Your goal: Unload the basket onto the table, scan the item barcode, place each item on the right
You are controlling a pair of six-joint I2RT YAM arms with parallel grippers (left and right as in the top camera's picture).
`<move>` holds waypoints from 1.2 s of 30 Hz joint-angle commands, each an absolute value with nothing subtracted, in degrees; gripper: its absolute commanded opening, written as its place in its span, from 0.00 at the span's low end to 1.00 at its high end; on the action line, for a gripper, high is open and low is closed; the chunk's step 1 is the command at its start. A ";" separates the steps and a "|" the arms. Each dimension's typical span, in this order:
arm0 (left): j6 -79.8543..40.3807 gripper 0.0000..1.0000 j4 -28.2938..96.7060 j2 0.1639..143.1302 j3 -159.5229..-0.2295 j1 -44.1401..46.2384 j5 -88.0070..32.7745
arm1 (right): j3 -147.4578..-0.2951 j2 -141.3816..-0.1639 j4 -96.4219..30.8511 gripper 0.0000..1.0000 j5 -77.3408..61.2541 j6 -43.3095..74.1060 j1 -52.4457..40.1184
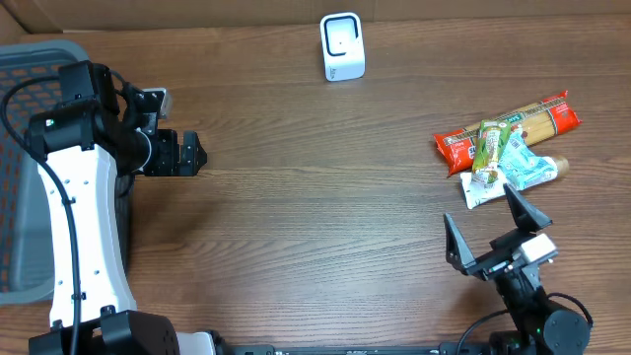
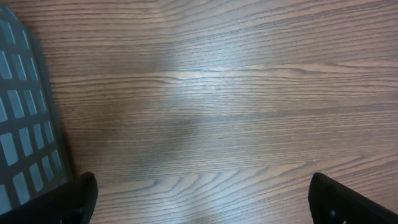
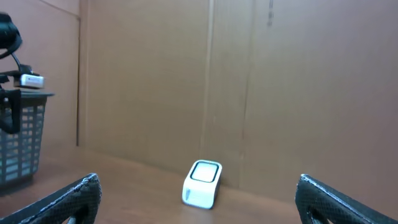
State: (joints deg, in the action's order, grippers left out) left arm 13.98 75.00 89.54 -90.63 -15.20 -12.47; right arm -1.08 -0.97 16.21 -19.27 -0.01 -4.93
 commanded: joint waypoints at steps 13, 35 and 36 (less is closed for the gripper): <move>15.22 1.00 74.91 89.12 -90.85 -15.07 -13.32 | -0.43 -0.16 -0.89 1.00 -19.18 -0.05 -5.13; 15.22 0.99 74.91 89.14 -90.85 -15.07 -13.32 | -0.45 -0.16 -3.14 1.00 -19.18 -0.03 -5.13; 15.22 1.00 74.91 89.14 -90.85 -15.07 -13.32 | -0.45 -0.16 -3.14 1.00 -19.18 -0.03 -5.13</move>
